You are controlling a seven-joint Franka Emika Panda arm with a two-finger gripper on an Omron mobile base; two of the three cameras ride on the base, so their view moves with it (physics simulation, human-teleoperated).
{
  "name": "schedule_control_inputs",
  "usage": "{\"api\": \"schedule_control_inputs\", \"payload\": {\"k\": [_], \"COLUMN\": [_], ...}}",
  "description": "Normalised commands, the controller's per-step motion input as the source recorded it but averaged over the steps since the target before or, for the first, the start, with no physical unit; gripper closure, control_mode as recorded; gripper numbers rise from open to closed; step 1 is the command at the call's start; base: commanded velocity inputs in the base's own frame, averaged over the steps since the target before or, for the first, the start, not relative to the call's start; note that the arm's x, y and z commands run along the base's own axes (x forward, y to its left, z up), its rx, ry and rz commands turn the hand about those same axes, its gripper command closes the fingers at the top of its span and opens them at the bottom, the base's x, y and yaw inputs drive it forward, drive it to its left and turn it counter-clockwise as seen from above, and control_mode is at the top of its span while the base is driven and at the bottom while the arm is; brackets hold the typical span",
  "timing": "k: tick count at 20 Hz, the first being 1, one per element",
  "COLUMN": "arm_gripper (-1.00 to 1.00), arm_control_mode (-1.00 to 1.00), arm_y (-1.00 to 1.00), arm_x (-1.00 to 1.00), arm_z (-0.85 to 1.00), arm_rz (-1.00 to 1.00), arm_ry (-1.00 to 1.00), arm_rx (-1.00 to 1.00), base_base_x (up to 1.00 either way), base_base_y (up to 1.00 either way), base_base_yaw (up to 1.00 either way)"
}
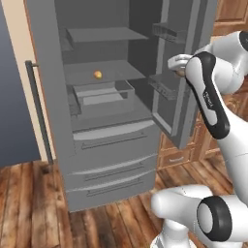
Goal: Retrieve the peach and mango from the fridge and place them into the bowl on the dining table.
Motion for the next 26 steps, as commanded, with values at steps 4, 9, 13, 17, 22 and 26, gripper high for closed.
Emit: {"api": "schedule_control_inputs", "payload": {"k": [4,9,13,17,22,26], "arm_gripper": [1.0,1.0,1.0,1.0,1.0,1.0], "arm_control_mode": [1.0,1.0,1.0,1.0,1.0,1.0], "arm_y": [0.0,0.0,0.0,0.0,0.0,0.0], "arm_x": [0.0,0.0,0.0,0.0,0.0,0.0], "arm_z": [0.0,0.0,0.0,0.0,0.0,0.0], "arm_rz": [0.0,0.0,0.0,0.0,0.0,0.0], "arm_ry": [0.0,0.0,0.0,0.0,0.0,0.0], "arm_rx": [0.0,0.0,0.0,0.0,0.0,0.0], "base_base_x": [-0.87,-1.0,-1.0,-1.0,-1.0,-1.0], "base_base_y": [0.47,0.42,0.42,0.43,0.37,0.33], "base_base_yaw": [-0.59,-0.58,-0.57,-0.55,-0.51,-0.45]}}
